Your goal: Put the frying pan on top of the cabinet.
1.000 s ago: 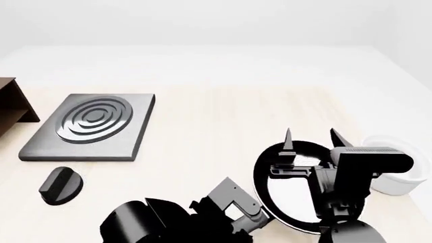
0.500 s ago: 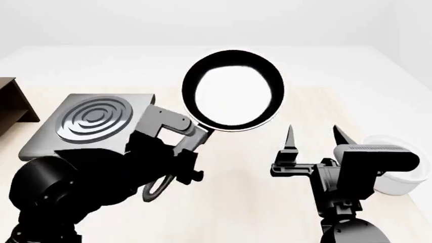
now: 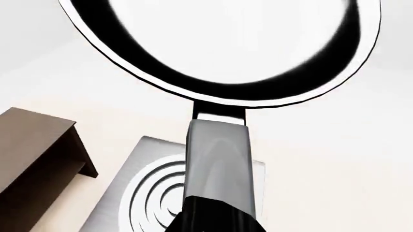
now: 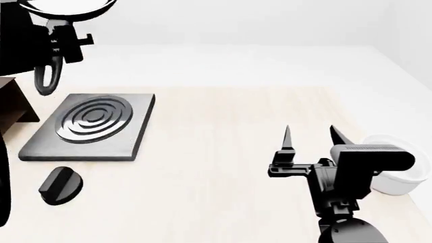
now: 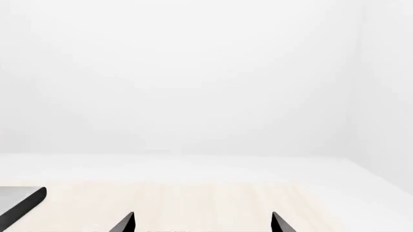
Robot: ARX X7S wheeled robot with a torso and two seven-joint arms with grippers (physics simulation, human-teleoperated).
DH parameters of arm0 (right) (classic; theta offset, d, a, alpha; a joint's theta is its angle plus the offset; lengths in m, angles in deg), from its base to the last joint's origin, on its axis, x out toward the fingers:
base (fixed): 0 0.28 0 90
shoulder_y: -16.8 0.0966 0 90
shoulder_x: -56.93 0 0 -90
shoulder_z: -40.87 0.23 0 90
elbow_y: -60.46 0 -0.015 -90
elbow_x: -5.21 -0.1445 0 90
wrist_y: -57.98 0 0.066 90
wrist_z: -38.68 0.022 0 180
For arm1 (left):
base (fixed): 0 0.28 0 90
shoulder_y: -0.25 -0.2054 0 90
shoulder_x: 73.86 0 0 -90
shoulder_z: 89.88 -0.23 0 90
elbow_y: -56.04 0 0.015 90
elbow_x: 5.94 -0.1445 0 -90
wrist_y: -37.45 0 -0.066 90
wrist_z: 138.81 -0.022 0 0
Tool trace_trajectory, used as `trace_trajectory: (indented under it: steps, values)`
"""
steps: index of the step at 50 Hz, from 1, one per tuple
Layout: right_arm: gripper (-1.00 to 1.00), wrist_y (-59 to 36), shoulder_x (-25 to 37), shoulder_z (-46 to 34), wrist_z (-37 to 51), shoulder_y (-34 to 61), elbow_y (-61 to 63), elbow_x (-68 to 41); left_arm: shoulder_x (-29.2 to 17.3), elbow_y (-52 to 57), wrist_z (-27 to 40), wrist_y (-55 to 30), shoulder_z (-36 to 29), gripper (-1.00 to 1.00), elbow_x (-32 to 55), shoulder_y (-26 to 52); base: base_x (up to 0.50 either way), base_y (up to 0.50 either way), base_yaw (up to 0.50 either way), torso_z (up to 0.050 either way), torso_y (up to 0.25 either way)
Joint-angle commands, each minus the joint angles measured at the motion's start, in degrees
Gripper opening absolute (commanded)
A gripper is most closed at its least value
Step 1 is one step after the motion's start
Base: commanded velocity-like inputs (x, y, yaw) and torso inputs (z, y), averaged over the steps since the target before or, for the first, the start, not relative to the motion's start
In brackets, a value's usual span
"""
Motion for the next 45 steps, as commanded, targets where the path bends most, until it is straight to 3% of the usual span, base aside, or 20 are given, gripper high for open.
trace_trajectory:
  steps: [1,6,19,27,35,45]
  values:
    - [1.0,0.1,0.13,-0.74,0.09,0.14,-0.32,-0.06,-1.82,-30.05,2.04,11.91,-1.58,-1.0,-9.99,19.74,0.0,0.0,0.0,0.0,0.0]
    - [1.0,0.13,0.18,-0.89,0.23,0.09,-0.36,-0.15,-4.19,-36.36,4.29,16.09,-0.56,-1.0,-11.05,21.11,0.0,0.0,0.0,0.0,0.002]
    - [1.0,-0.92,0.39,-1.76,0.56,0.81,-0.03,-0.45,-10.84,-40.0,13.16,19.57,4.8,-1.0,-10.95,21.4,0.0,0.0,0.0,0.0,0.001]
    - [1.0,-1.03,0.48,-2.16,0.9,0.73,0.09,-0.43,-16.17,-28.5,19.98,15.55,13.94,-1.0,-4.57,13.68,0.0,0.0,0.0,0.002,0.001]
    - [1.0,-0.45,0.54,-2.87,1.11,0.03,0.01,-0.03,-17.4,-19.28,23.57,13.77,21.81,-1.0,0.73,6.82,0.0,0.0,0.0,0.0,0.001]
    - [1.0,0.42,0.57,-3.42,1.1,-0.37,-1.08,0.09,-16.54,-20.66,20.29,17.11,20.77,-1.0,0.36,6.43,0.0,0.0,0.0,0.0,0.001]
